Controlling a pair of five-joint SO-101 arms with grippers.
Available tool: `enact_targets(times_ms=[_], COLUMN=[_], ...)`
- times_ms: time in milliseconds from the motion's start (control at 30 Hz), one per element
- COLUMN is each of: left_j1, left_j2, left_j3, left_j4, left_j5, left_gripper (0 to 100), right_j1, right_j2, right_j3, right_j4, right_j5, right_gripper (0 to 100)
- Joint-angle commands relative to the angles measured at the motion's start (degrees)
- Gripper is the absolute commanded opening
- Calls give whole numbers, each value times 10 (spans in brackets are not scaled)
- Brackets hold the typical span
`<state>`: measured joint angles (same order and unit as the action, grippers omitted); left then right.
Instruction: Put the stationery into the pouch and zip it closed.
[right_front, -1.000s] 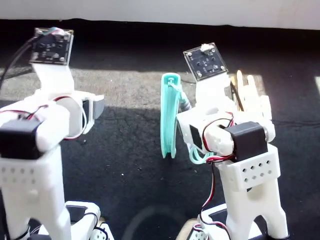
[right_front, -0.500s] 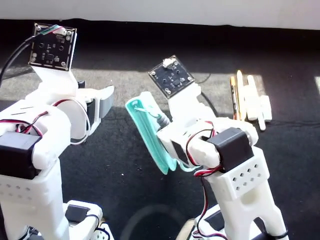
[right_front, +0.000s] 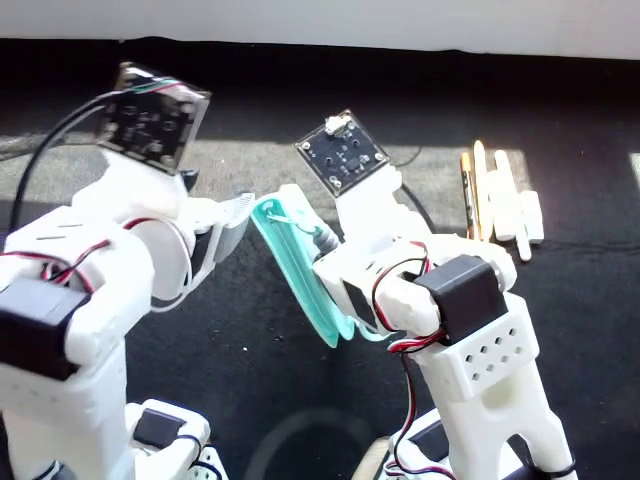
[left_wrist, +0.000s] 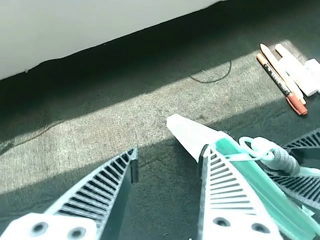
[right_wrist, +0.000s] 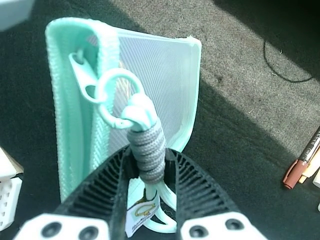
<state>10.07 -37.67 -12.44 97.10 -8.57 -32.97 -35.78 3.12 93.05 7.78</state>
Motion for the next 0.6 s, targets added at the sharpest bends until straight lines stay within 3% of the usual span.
enact_targets(times_ms=[0,567], left_j1=[20,22], left_j2=[31,118], left_j3=[-24,-89], left_j4=[1,2], left_j5=[-36,-54], left_gripper=[213,213], right_j1=[1,1], right_j2=[-7,-7], right_j3=[-3,-3], right_j4=[-8,-7], right_j5=[7,7], right_gripper=[5,5])
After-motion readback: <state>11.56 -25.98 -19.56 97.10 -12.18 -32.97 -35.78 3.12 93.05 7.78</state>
